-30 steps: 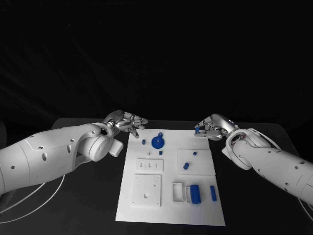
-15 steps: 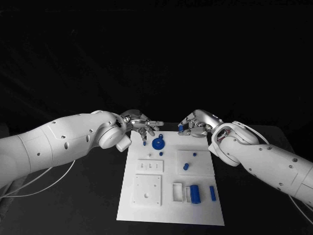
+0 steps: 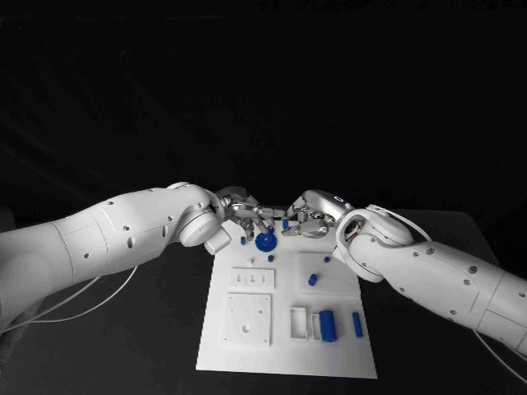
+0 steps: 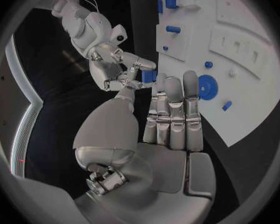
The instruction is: Assemble the parts on the task board
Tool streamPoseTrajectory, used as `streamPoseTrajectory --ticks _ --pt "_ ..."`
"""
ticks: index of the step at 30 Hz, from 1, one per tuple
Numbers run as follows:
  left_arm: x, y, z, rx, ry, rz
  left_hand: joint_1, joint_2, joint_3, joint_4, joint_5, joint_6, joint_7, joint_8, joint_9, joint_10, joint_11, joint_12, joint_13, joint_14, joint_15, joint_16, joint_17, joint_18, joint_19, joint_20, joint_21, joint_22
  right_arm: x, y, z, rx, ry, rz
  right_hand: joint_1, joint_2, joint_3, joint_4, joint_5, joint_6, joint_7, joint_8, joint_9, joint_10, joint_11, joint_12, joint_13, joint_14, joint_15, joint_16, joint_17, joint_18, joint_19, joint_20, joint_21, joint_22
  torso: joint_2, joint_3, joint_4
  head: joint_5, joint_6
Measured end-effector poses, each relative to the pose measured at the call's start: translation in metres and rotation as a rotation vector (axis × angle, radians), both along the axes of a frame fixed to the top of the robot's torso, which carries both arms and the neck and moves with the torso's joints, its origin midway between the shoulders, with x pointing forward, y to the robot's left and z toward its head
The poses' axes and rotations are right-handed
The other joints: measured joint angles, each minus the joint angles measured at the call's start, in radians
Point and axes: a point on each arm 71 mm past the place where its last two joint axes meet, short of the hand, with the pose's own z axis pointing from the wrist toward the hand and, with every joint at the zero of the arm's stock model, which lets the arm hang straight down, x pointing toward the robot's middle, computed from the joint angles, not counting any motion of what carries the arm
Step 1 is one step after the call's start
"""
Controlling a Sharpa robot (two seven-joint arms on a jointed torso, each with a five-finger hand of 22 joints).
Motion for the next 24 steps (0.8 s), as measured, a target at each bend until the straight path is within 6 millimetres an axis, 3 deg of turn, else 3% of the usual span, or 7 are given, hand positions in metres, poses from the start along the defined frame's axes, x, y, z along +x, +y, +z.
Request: streamPoseTrajectory --ticks 2,6,11,24 --pt "0.0 -0.001 -0.001 0.009 0.006 0.002 0.0 0.0 0.0 0.0 0.0 0.0 0.0 0.0 0.001 0.0 0.0 0.0 0.0 0.0 0.0 0.0 0.0 0.0 0.0 0.0 -0.001 0.003 0.0 0.002 0.0 -0.003 0.0 0.0 0.0 0.0 0.002 0.002 0.0 0.0 0.0 0.0 0.0 0.0 0.0 0.0 0.0 0.0 0.0 0.0 0.0 0.0 0.0 0.0 0.0 0.0 0.0 0.0 0.0 0.0 0.0" --pt "-0.001 -0.003 -0.002 0.031 0.02 0.004 0.002 0.002 -0.008 -0.021 0.046 0.0 0.0 0.0 0.02 0.0 0.0 0.0 0.0 -0.003 -0.003 0.0 0.0 0.0 0.0 0.0 -0.009 0.013 -0.001 0.006 0.0 -0.008 0.001 0.002 0.0 0.0 0.002 0.002 -0.001 -0.002 -0.001 0.0 0.0 0.0 0.0 0.0 0.0 0.0 0.0 0.0 0.0 0.0 0.0 0.0 0.0 0.0 0.001 -0.0001 0.0005 0.0 -0.001" --pt "-0.003 -0.007 -0.004 0.059 0.032 0.002 0.02 0.02 -0.029 -0.057 0.102 -0.006 -0.006 0.0 0.097 0.002 -0.002 -0.013 -0.004 -0.017 0.0 0.0 0.0 0.0 -0.005 0.005 -0.024 0.031 -0.002 0.011 0.0 -0.01 0.003 0.006 0.0 0.0 0.002 0.002 -0.002 -0.003 -0.001 0.0 0.0 0.0 0.0 0.0 0.0 0.0 0.0 0.0 0.0 0.0 0.0 0.0 0.0 0.0 0.002 -0.0007 0.0018 0.001 -0.003" --pt "-0.005 -0.011 -0.005 0.104 0.044 0.0 0.021 0.021 -0.025 -0.052 0.089 -0.009 -0.002 0.0 0.129 0.002 -0.002 -0.019 -0.007 -0.018 0.0 0.0 -0.004 0.0 -0.005 0.005 -0.043 0.056 -0.004 0.02 -0.006 -0.029 0.013 0.017 -0.003 -0.003 0.002 0.002 0.011 -0.004 -0.003 0.004 0.0 0.0 0.0 0.0 0.0 0.0 0.0 0.0 0.002 0.0 0.0 0.0 0.0 0.0 0.002 -0.0008 0.0013 0.004 -0.003"
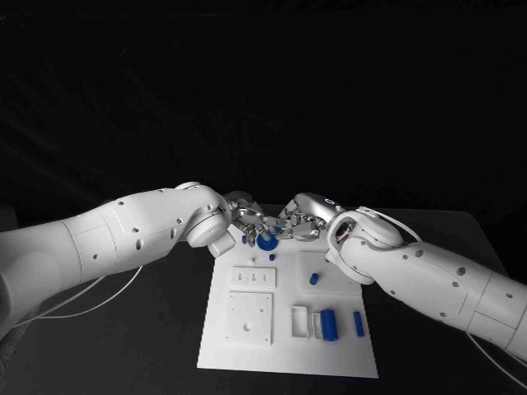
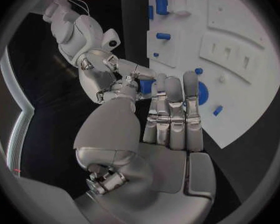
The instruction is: Assemble the parts on the task board
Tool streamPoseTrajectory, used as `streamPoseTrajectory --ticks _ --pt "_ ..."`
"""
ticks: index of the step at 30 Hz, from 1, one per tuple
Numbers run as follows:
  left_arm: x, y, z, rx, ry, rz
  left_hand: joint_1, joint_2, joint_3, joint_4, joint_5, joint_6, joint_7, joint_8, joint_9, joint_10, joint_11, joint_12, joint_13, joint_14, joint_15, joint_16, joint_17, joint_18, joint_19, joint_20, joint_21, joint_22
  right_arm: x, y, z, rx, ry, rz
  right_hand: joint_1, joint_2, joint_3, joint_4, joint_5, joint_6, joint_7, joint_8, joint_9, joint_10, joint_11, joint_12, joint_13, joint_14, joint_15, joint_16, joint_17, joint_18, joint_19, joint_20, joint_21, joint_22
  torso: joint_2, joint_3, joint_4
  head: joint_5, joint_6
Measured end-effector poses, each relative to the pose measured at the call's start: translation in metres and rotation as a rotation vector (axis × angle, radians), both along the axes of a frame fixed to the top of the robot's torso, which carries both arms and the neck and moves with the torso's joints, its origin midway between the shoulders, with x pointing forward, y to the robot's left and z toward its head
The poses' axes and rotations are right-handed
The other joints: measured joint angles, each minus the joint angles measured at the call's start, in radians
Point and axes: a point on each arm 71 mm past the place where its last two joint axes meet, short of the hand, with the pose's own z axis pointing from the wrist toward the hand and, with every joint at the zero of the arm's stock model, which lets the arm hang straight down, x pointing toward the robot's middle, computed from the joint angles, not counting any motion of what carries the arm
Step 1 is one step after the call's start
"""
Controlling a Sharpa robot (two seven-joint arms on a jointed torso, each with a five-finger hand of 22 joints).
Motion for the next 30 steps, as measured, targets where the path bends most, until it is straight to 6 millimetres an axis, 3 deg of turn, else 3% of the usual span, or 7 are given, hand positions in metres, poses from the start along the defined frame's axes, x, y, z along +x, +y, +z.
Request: streamPoseTrajectory --ticks 7,16,30 --pt "0.0015 0.003 -0.0008 0.009 0.004 0.013 0.0 0.0 0.0 0.0 0.0 -0.003 -0.003 0.0 0.001 0.0 0.0 -0.006 -0.001 -0.003 0.003 0.0 -0.001 0.0 0.0 0.0 -0.007 0.006 -0.0007 0.0038 -0.0026 -0.009 0.003 0.005 -0.004 -0.004 0.0 0.0 0.005 0.0 0.0 0.0 0.0 0.0 0.0 0.0 0.0 0.0 0.0 0.0 0.001 0.0 0.0 0.0 0.004 0.0 0.001 0.0007 0.0006 0.0 -0.001" --pt "0.0024 0.0019 -0.0014 0.014 0.009 0.016 0.045 0.061 -0.012 -0.055 0.027 -0.007 -0.006 0.0 -0.011 0.0 0.0 -0.016 -0.01 -0.004 0.003 0.0 -0.003 0.0 0.0 0.0 -0.026 0.028 -0.0007 0.0045 -0.0037 -0.016 0.003 0.004 -0.006 -0.006 0.003 -0.003 0.005 0.0 0.0 0.0 0.001 0.0 0.0 0.0 0.0 0.0 0.0 0.0 0.001 0.0 0.0 0.0 0.004 0.0 0.001 0.0012 0.0007 0.001 -0.006" --pt "0.0032 0.0012 -0.0026 0.031 0.025 0.009 0.05 0.066 -0.021 -0.073 0.031 -0.007 -0.006 0.0 -0.03 0.0 0.0 -0.024 -0.021 -0.011 0.003 0.0 -0.003 0.0 0.0 0.0 -0.034 0.046 -0.0008 0.0066 -0.0054 -0.022 0.008 0.0 -0.008 -0.008 0.003 -0.003 0.005 0.0 0.0 0.0 0.007 0.0 0.0 0.0 0.0 0.0 0.0 0.0 0.001 0.0 0.0 0.0 0.004 0.0 0.001 0.0012 0.0007 0.0 -0.009"
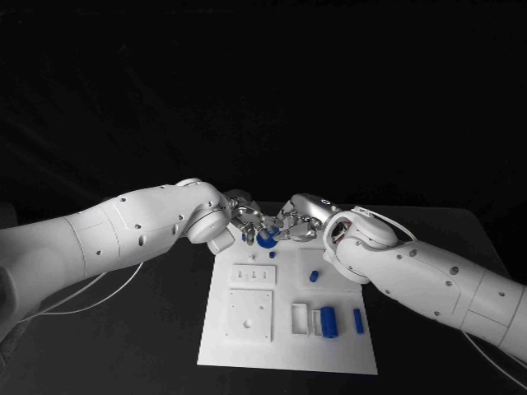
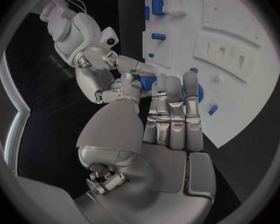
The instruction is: Assemble the parts on the task board
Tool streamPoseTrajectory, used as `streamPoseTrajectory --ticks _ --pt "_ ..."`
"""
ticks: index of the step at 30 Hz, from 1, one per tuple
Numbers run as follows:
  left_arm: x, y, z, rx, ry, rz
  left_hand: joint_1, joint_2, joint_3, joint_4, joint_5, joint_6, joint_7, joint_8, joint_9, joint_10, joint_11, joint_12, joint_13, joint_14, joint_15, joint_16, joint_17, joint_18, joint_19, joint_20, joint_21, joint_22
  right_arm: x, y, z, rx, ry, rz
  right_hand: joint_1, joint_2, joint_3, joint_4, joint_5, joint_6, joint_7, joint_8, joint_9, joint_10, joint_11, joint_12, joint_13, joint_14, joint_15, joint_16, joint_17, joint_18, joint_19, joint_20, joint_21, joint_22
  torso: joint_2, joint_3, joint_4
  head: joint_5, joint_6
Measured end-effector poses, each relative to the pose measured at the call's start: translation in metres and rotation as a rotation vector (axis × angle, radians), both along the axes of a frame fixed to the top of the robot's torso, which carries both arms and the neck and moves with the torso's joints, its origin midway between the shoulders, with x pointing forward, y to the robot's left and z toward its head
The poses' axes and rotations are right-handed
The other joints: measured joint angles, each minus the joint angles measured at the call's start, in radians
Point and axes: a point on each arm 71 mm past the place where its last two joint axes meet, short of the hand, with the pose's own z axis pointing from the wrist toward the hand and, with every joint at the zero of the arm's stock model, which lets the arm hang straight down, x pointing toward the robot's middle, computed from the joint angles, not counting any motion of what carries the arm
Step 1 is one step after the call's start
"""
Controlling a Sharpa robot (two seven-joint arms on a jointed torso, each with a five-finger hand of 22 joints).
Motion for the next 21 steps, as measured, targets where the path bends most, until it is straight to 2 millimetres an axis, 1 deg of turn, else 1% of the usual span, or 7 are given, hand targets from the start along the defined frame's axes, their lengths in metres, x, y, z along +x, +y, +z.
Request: streamPoseTrajectory --ticks 7,10,12,13,17,18,21 --pt "-0.0003 -0.0006 -0.0005 0.011 0.005 -0.006 0.0 0.0 -0.01 0.004 0.0 0.0 0.0 0.0 -0.003 0.0 0.0 0.0 -0.001 0.0 0.0 0.0 0.0 0.0 0.0 0.0 -0.004 0.004 0.0001 0.0012 -0.0005 -0.002 0.002 -0.001 0.003 -0.003 0.0 0.0 0.0 0.0 0.0 0.0 0.0 0.0 0.0 0.0 0.0 0.0 0.0 0.0 0.002 0.0 0.0 0.0 0.0 0.0 0.0 0.0001 0.0007 0.0 -0.002" --pt "-0.0009 -0.0018 -0.0007 0.017 0.007 -0.012 -0.012 -0.012 -0.019 0.014 -0.014 -0.003 0.003 0.0 -0.007 0.0 0.0 0.0 -0.001 0.0 0.0 0.0 0.0 0.0 0.0 0.0 -0.006 0.007 0.0003 0.0015 -0.0007 -0.003 0.002 -0.003 0.004 -0.004 0.0 0.0 0.0 0.0 0.0 0.0 0.0 0.0 0.0 0.0 0.0 0.0 0.0 0.0 0.002 0.0 0.0 0.0 0.0 0.0 0.0 0.0001 0.0012 0.0 -0.003" --pt "-0.0012 -0.0023 -0.001 0.021 0.008 -0.016 -0.018 -0.018 -0.019 0.017 -0.016 -0.003 0.004 0.0 -0.012 0.0 0.0 0.0 -0.001 -0.003 0.004 0.0 0.0 0.0 0.0 0.0 -0.013 0.012 0.0003 0.0017 -0.0007 -0.004 0.002 -0.004 0.004 -0.004 0.0 0.0 0.0 0.0 0.0 -0.001 0.0 0.0 0.0 0.0 0.0 0.0 0.0 0.0 0.003 0.0 0.0 0.0 0.0 0.0 0.0 0.0001 0.0012 0.0 -0.003" --pt "-0.0013 -0.0024 -0.0011 0.023 0.009 -0.017 -0.022 -0.022 -0.017 0.025 -0.02 -0.003 0.004 0.0 -0.015 0.0 0.0 0.0 -0.001 -0.003 0.004 0.0 0.0 0.0 0.0 0.0 -0.013 0.014 0.0003 0.0019 -0.0007 -0.004 0.002 -0.004 0.004 -0.004 0.0 0.0 0.0 0.0 0.0 -0.001 0.0 0.0 0.0 0.0 0.0 0.0 0.0 0.0 0.003 0.0 0.0 0.0 0.0 0.0 0.0 0.0001 0.0013 0.0 -0.003" --pt "-0.0018 -0.0032 -0.0017 0.029 0.012 -0.023 -0.023 -0.023 -0.011 0.033 -0.023 -0.005 0.005 0.0 -0.019 0.0 0.0 0.0 -0.001 -0.003 0.004 0.004 0.0 0.0 0.0 0.0 -0.019 0.022 0.0004 0.0028 -0.0005 -0.004 0.002 -0.004 0.004 -0.004 -0.001 -0.001 0.006 0.0 0.0 -0.004 0.0 0.0 0.0 0.0 0.0 0.0 0.0 0.0 0.003 0.0 0.0 0.0 0.0 0.0 0.0 0.0001 0.0009 0.0 -0.003" --pt "-0.0019 -0.0033 -0.0017 0.03 0.012 -0.024 -0.021 -0.021 -0.011 0.033 -0.023 -0.009 0.009 0.0 -0.021 0.0 0.0 -0.004 -0.001 -0.003 0.004 0.004 -0.001 0.0 0.0 0.0 -0.019 0.023 0.0004 0.0031 -0.0004 -0.004 0.002 -0.004 0.004 -0.004 -0.001 -0.001 0.006 0.0 0.0 -0.004 0.0 0.0 0.0 0.0 0.0 0.0 0.0 0.0 0.003 0.0 0.0 0.0 0.0 0.0 0.0 0.0001 0.0008 0.0 -0.003" --pt "-0.0022 -0.0036 -0.002 0.033 0.013 -0.026 0.0 0.0 0.0 0.023 -0.008 -0.009 0.009 0.0 -0.026 0.0 0.0 -0.011 -0.004 -0.003 0.004 0.004 -0.001 0.0 0.0 0.0 -0.025 0.027 0.0003 0.0037 -0.0004 -0.004 0.002 -0.004 0.004 -0.004 0.002 -0.004 0.006 0.0 0.0 -0.004 -0.001 0.0 0.0 0.0 0.0 0.0 0.0 -0.004 0.003 0.0 0.0 0.0 0.0 0.0 0.0 0.0001 0.0008 0.001 -0.002"
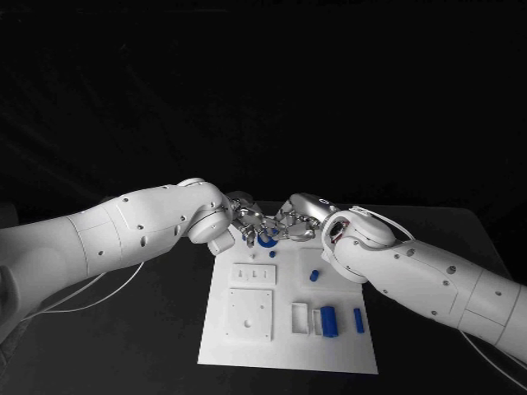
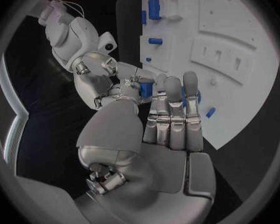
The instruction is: Assemble the parts on the task board
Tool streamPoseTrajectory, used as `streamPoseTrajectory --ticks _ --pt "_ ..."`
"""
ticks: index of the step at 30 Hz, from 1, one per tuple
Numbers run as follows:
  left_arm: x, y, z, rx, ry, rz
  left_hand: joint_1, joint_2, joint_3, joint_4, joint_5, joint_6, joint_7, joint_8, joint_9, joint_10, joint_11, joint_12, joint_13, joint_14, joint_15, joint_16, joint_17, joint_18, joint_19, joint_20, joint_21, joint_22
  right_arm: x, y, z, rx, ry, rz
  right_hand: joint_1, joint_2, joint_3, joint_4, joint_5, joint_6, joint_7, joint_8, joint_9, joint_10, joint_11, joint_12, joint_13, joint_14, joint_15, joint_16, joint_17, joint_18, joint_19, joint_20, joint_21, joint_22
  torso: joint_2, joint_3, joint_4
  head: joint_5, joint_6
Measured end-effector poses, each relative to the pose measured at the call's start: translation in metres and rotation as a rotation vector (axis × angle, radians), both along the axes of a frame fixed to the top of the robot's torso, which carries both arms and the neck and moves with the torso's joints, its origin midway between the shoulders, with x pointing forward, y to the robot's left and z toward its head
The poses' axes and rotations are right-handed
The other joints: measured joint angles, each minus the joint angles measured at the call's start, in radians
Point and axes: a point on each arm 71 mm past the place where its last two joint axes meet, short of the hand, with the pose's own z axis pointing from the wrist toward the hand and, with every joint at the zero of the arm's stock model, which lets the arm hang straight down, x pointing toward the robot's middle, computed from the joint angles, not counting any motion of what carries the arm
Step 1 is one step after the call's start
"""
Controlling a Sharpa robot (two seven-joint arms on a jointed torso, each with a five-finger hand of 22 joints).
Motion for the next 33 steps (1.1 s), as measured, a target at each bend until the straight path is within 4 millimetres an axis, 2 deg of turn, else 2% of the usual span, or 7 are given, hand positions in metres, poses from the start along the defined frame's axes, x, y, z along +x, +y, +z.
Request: streamPoseTrajectory --ticks 7,14,25,26,28,30,33 --pt "-0.0008 -0.002 -0.0002 0.0 0.002 -0.006 0.032 0.054 0.045 -0.032 0.068 -0.012 -0.003 -0.004 -0.004 0.0 0.0 -0.005 -0.007 -0.004 -0.004 0.0 0.0 0.0 0.0 0.0 -0.003 0.008 0.0003 -0.0007 -0.0015 -0.005 0.003 -0.006 0.0 0.0 0.0 0.0 0.004 0.0 0.0 0.002 0.0 0.0 0.0 0.0 0.0 0.0 0.0 0.0 0.0 0.0 0.0 0.0 0.0 0.0 0.0 0.0006 0.0001 0.0 -0.002" --pt "-0.0011 -0.0031 -0.0004 -0.007 0.003 -0.008 0.034 0.083 0.099 -0.08 0.126 -0.022 0.0 -0.006 0.011 0.0 0.0 -0.005 -0.015 -0.007 0.0 0.003 0.0 0.0 0.0 0.0 -0.004 0.023 0.0005 -0.0012 -0.0022 -0.008 0.005 -0.012 -0.002 0.001 0.0 0.0 0.004 0.0 0.0 0.004 0.0 0.0 0.0 0.0 0.0 0.0 0.0 0.0 0.0 0.0 0.0 0.0 0.0 0.0 0.0 0.0007 0.0002 0.0 -0.004" --pt "-0.0017 -0.0031 -0.0015 -0.013 0.007 -0.007 0.011 0.104 0.102 -0.084 0.219 -0.026 0.005 -0.004 0.049 0.0 0.0 0.022 -0.017 -0.011 -0.003 0.011 0.001 0.0 0.0 0.0 -0.004 0.062 0.0002 -0.0013 -0.0035 -0.009 0.007 -0.013 -0.004 0.004 -0.002 -0.001 0.011 0.001 0.001 0.004 0.0 -0.001 0.0 0.0 -0.001 0.0 0.0 -0.004 0.0 0.0 0.0 0.0 0.0 0.0 0.001 0.0007 0.0009 -0.001 -0.008" --pt "-0.0018 -0.003 -0.0018 -0.013 0.008 -0.007 0.001 0.103 0.104 -0.087 0.23 -0.023 0.007 -0.005 0.069 0.0 0.0 0.027 -0.015 -0.011 -0.003 0.011 0.002 0.0 0.0 0.0 -0.004 0.066 0.0002 -0.0012 -0.0037 -0.009 0.008 -0.013 -0.004 0.004 -0.002 -0.001 0.013 0.001 0.001 0.004 0.0 -0.002 -0.002 -0.005 -0.002 0.0 0.0 -0.005 0.0 0.0 0.0 0.0 0.0 0.0 0.0 0.0007 0.0008 -0.001 -0.009" --pt "-0.002 -0.0029 -0.0019 -0.014 0.009 -0.007 -0.019 0.098 0.136 -0.12 0.249 -0.019 0.011 -0.005 0.069 0.001 0.001 0.041 -0.009 -0.011 -0.003 0.019 0.005 0.0 0.0 0.0 -0.004 0.072 0.0001 -0.0011 -0.004 -0.009 0.008 -0.012 -0.004 0.004 -0.001 0.0 0.014 -0.003 0.004 0.004 0.0 -0.006 -0.002 -0.011 -0.006 0.0 0.0 -0.005 -0.001 0.0 0.0 0.0 0.0 0.0 0.0 0.0007 0.0006 -0.001 -0.009" --pt "-0.0019 -0.0025 -0.002 -0.015 0.01 -0.005 -0.037 0.094 0.141 -0.125 0.272 -0.017 0.013 -0.002 0.107 0.002 0.002 0.066 0.0 -0.008 -0.006 0.028 0.009 0.0 0.0 0.0 -0.004 0.082 -0.0001 -0.0011 -0.0043 -0.007 0.008 -0.011 -0.009 0.0 0.002 0.005 0.015 -0.024 0.01 0.004 0.0 -0.014 0.002 -0.025 -0.012 0.0 0.0 -0.013 -0.005 0.0 0.0 0.0 -0.005 0.0 0.0 0.0007 0.0005 -0.002 -0.01" --pt "-0.0018 -0.0021 -0.0017 -0.016 0.011 -0.003 -0.056 0.09 0.174 -0.166 0.289 -0.012 0.019 -0.001 0.135 0.002 -0.005 0.097 0.011 -0.001 -0.013 0.044 0.017 0.0 0.0 -0.008 -0.002 0.095 -0.0002 -0.0013 -0.0054 -0.006 0.01 -0.011 -0.028 -0.013 -0.006 0.021 0.018 -0.076 0.021 0.013 0.0 -0.032 0.009 -0.052 -0.029 -0.006 0.006 -0.028 -0.016 0.0 0.0 0.0 -0.025 0.0 0.0 0.0007 0.0006 -0.002 -0.011"
